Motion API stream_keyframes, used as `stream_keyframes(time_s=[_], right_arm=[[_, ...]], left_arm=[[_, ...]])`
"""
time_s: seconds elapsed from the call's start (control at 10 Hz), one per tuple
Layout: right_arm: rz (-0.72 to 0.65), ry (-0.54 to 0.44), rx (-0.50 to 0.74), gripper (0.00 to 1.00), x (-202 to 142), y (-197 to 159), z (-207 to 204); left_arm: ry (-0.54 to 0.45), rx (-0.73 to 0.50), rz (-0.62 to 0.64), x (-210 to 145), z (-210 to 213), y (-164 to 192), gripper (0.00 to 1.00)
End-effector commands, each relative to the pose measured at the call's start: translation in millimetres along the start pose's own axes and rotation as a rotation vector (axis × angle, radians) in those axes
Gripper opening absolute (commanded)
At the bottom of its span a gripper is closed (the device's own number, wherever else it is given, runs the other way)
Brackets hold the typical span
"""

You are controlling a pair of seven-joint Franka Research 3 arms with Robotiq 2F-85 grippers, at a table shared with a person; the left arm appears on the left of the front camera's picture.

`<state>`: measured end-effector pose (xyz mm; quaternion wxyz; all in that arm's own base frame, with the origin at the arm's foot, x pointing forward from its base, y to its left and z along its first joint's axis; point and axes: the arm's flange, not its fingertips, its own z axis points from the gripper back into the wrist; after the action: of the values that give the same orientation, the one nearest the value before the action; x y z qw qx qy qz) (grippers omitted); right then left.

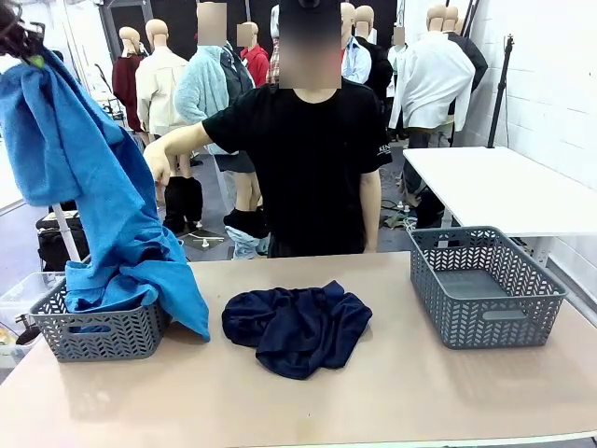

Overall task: Sort the tops and bottoms.
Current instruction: Sort the clothes according to human instructions.

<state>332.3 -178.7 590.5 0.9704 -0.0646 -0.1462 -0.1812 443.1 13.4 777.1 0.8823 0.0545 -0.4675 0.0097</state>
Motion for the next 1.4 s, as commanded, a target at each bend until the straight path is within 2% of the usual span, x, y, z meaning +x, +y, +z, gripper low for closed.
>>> stream_keyframes(time_s=[0.0,0.1,0.3,0.4,0.5,0.7,0.8,0.9,1.2,1.3], right_arm=[[-0.023,0.003,0.001,1.0,-3,3,-3],[-0.023,0.003,0.001,1.0,-3,3,-3],[-0.023,0.003,0.001,1.0,-3,3,-3],[-0.023,0.003,0.001,1.0,-3,3,-3],[-0.023,0.003,0.001,1.0,-3,3,-3],[-0.023,0.003,0.001,1.0,-3,3,-3],[-0.023,0.003,0.001,1.0,-3,3,-3],[-0.023,0.003,0.001,1.0,-3,3,-3],[-0.023,0.003,0.001,1.0,-3,3,-3],[-0.023,0.003,0.001,1.0,-3,3,-3]], left_arm=[[0.046,-0.069,-0.02,-33,-26,6,0.0],[0.112,-0.11,0.005,-49,-44,9,0.0],[0.173,-0.169,-0.011,-85,-72,0,0.0],[0.231,-0.165,-0.036,-104,-91,-9,0.0],[0.332,-0.182,-0.037,-118,-116,-18,0.0],[0.451,-0.13,-0.023,-138,-153,-23,0.0],[0.506,-0.141,-0.014,-148,-167,-22,0.0],[0.557,-0.092,-0.004,-160,-186,-19,0.0],[0.679,-0.16,0.013,-188,-202,-18,0.0],[0.671,-0.164,-0.012,-188,-199,-21,0.0]])
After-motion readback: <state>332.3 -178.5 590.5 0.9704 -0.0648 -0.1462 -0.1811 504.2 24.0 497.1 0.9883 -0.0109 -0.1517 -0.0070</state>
